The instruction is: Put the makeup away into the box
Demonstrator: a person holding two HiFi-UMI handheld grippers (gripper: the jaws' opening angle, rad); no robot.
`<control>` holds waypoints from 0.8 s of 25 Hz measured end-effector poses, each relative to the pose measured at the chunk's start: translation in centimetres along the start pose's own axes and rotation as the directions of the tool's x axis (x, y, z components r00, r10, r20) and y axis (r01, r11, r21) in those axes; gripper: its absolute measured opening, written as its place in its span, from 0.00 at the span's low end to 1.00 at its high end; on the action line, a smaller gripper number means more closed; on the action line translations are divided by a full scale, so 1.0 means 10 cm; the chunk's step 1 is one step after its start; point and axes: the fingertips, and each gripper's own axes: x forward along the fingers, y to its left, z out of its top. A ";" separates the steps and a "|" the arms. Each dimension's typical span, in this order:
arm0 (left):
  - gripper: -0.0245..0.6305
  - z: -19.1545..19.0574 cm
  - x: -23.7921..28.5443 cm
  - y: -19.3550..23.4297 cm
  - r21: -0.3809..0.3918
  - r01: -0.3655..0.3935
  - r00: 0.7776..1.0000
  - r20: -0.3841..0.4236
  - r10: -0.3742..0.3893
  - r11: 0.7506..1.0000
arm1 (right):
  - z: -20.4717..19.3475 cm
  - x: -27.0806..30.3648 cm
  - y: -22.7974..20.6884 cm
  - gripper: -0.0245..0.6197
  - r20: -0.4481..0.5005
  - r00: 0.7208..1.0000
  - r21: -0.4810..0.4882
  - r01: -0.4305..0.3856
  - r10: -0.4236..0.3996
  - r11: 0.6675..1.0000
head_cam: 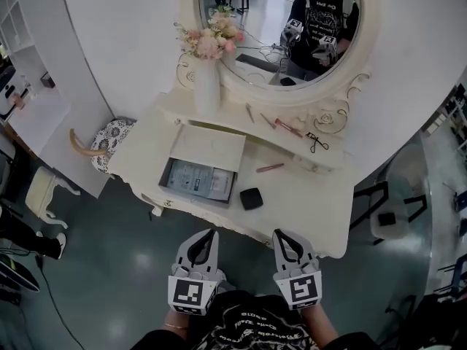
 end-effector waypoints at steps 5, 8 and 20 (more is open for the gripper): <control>0.06 -0.03 0.07 0.09 0.004 0.058 0.998 -0.017 -0.058 0.998 | 0.09 0.13 0.06 0.05 -0.001 0.999 -0.013 0.032 -0.032 0.999; 0.06 -0.08 0.10 0.14 0.008 0.077 0.997 -0.032 -0.077 0.997 | 0.09 0.20 0.08 0.05 -0.003 0.999 0.007 0.053 -0.053 0.999; 0.06 -0.05 0.20 0.42 -0.024 0.060 0.998 -0.030 -0.061 0.998 | 0.02 0.32 0.05 0.05 -0.046 0.994 0.051 0.103 -0.101 0.993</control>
